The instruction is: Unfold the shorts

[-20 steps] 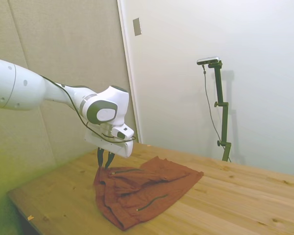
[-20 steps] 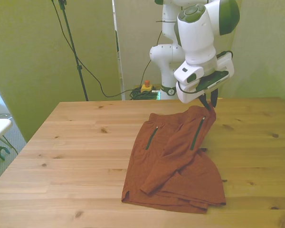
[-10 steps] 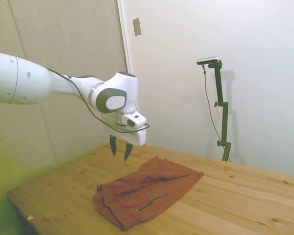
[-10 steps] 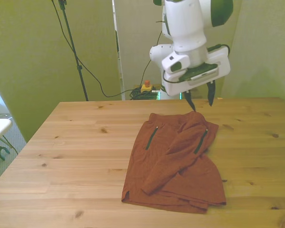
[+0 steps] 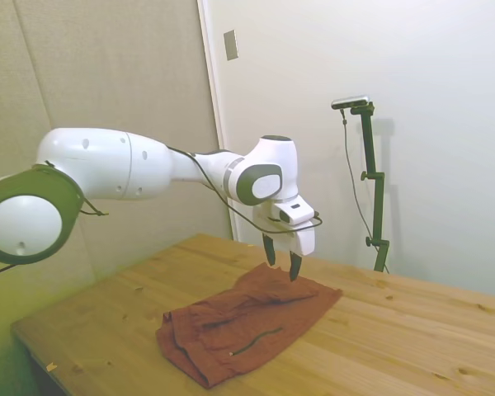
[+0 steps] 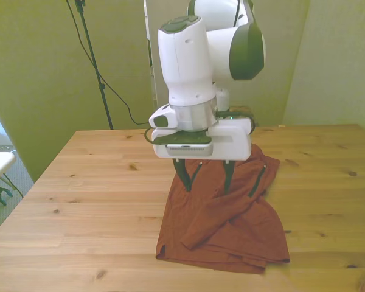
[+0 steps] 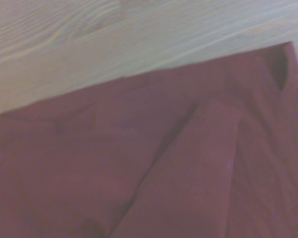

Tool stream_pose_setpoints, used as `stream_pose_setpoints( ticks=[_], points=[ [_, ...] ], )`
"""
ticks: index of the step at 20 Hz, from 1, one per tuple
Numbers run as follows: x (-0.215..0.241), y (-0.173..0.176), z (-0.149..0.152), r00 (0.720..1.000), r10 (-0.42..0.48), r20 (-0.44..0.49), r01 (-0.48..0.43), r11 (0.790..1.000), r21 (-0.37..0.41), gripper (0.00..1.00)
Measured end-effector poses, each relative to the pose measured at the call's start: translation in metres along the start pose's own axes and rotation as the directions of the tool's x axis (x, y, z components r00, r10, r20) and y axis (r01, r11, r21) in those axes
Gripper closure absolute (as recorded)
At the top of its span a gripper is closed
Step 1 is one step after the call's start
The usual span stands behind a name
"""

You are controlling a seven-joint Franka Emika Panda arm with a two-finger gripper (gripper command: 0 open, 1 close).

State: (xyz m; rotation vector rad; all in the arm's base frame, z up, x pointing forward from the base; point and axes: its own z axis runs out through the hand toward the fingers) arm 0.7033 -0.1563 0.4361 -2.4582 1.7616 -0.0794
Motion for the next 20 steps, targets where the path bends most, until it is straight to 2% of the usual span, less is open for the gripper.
stream_pose_setpoints(
  ticks=[3, 7, 10, 15, 16, 20],
  points=[
    [0.008, -0.012, 0.014, 0.990, 0.134, -0.054, -0.136, 0.990, -0.039, 0.00],
    [0.017, -0.025, 0.042, 0.960, 0.264, -0.094, -0.274, 0.956, -0.104, 0.00],
    [0.020, -0.036, 0.058, 0.959, 0.266, -0.099, -0.276, 0.954, -0.114, 0.00],
    [0.015, -0.050, 0.059, 0.964, 0.245, -0.102, -0.255, 0.962, -0.098, 0.00],
    [0.011, -0.051, 0.060, 0.966, 0.240, -0.096, -0.250, 0.962, -0.106, 1.00],
    [0.002, -0.054, 0.067, 0.971, 0.225, -0.085, -0.235, 0.964, -0.124, 1.00]
  ],
)
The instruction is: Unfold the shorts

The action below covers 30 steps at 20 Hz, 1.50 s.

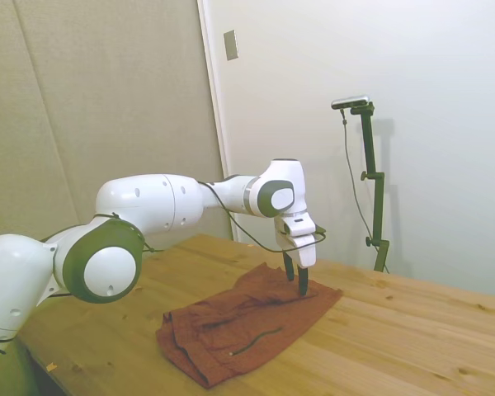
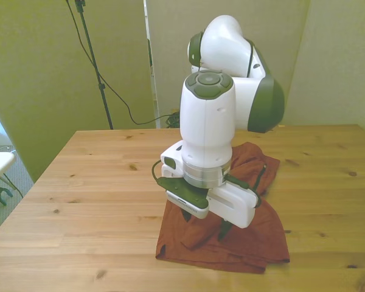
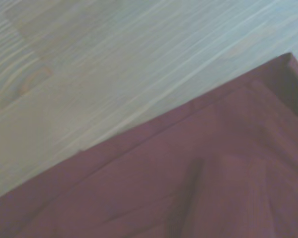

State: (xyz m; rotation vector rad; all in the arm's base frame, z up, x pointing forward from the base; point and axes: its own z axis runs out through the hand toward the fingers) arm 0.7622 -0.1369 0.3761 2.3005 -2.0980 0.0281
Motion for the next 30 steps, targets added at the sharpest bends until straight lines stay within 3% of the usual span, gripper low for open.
stream_pose_setpoints(
  ticks=[22, 30],
  points=[
    [0.002, 0.001, 0.011, 0.999, -0.040, 0.016, 0.040, 0.999, -0.015, 1.00],
    [-0.040, -0.014, -0.030, 0.990, -0.126, 0.064, 0.118, 0.987, 0.113, 1.00]
  ],
)
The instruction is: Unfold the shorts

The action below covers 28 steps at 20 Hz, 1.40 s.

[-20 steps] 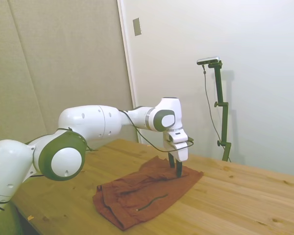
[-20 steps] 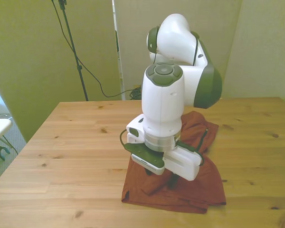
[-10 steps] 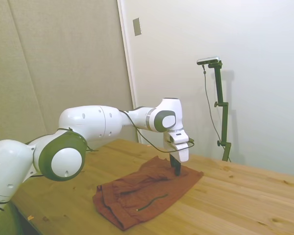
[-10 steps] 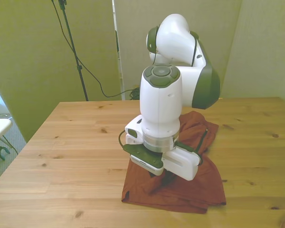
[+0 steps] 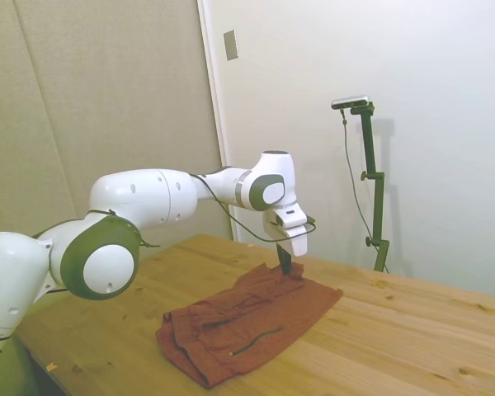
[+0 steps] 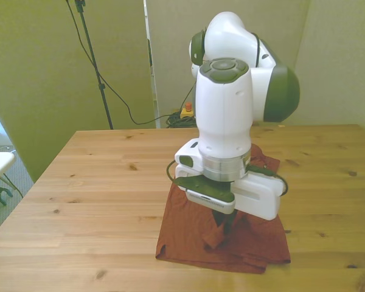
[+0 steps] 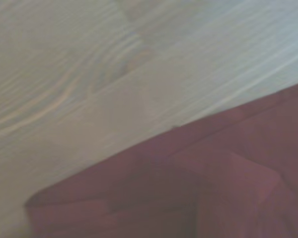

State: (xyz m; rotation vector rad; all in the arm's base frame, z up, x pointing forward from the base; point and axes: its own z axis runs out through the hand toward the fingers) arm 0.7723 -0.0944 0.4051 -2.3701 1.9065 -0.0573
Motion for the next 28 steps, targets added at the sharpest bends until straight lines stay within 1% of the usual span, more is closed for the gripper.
stream_pose_setpoints(
  ticks=[3, 6, 9, 13, 14, 17, 19, 24, 28],
  points=[
    [-0.030, -0.014, -0.018, 0.998, -0.046, 0.035, 0.044, 0.998, 0.047, 1.00],
    [-0.075, -0.031, -0.031, 0.993, -0.110, 0.045, 0.106, 0.991, 0.076, 1.00],
    [-0.128, -0.048, -0.029, 0.986, -0.164, 0.028, 0.161, 0.984, 0.082, 1.00],
    [-0.190, -0.063, -0.012, 0.976, -0.218, -0.019, 0.219, 0.973, 0.075, 1.00],
    [-0.200, -0.065, -0.005, 0.973, -0.228, -0.026, 0.229, 0.971, 0.066, 0.00],
    [-0.220, -0.067, 0.019, 0.967, -0.252, -0.031, 0.253, 0.967, 0.035, 0.00],
    [-0.232, -0.068, 0.028, 0.963, -0.266, -0.030, 0.267, 0.963, 0.032, 0.00],
    [-0.262, -0.070, 0.016, 0.953, -0.302, -0.035, 0.304, 0.951, 0.061, 0.00],
    [-0.265, -0.071, 0.009, 0.951, -0.307, -0.039, 0.309, 0.948, 0.077, 0.00]
  ],
)
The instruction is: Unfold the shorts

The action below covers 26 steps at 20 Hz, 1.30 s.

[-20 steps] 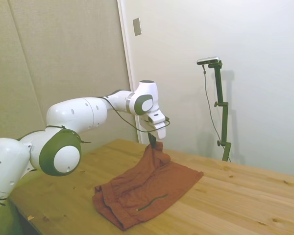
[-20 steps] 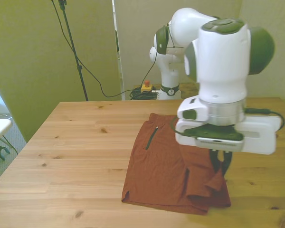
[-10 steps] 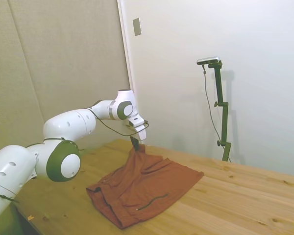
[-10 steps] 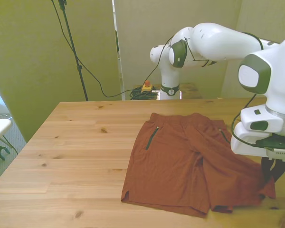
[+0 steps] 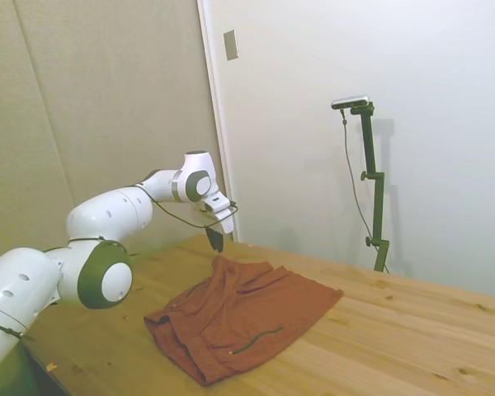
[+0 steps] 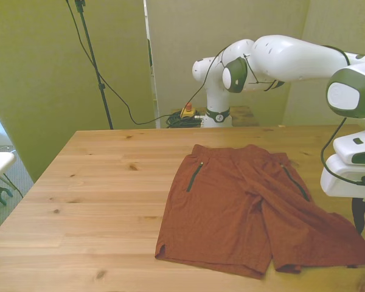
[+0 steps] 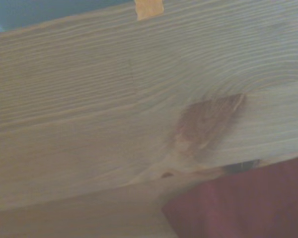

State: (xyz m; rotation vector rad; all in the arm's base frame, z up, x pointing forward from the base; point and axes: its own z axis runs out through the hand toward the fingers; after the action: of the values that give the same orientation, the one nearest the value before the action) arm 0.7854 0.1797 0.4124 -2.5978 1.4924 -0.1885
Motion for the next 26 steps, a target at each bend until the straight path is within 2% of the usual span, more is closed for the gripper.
stream_pose_setpoints(
  ticks=[4, 8, 12, 17, 19, 26],
  points=[
    [0.013, 0.008, -0.023, 1.000, 0.012, -0.027, -0.013, 1.000, -0.028, 0.00],
    [0.032, 0.028, -0.079, 1.000, 0.015, -0.015, -0.016, 0.997, -0.073, 0.00],
    [0.050, 0.044, -0.126, 0.999, -0.044, -0.012, 0.043, 0.997, -0.065, 0.00],
    [0.051, 0.047, -0.153, 0.995, -0.100, -0.026, 0.099, 0.994, -0.038, 0.00],
    [0.052, 0.048, -0.155, 0.994, -0.102, -0.036, 0.100, 0.994, -0.040, 0.00],
    [0.042, 0.050, -0.176, 0.980, -0.192, -0.049, 0.189, 0.980, -0.054, 0.00]
  ],
)
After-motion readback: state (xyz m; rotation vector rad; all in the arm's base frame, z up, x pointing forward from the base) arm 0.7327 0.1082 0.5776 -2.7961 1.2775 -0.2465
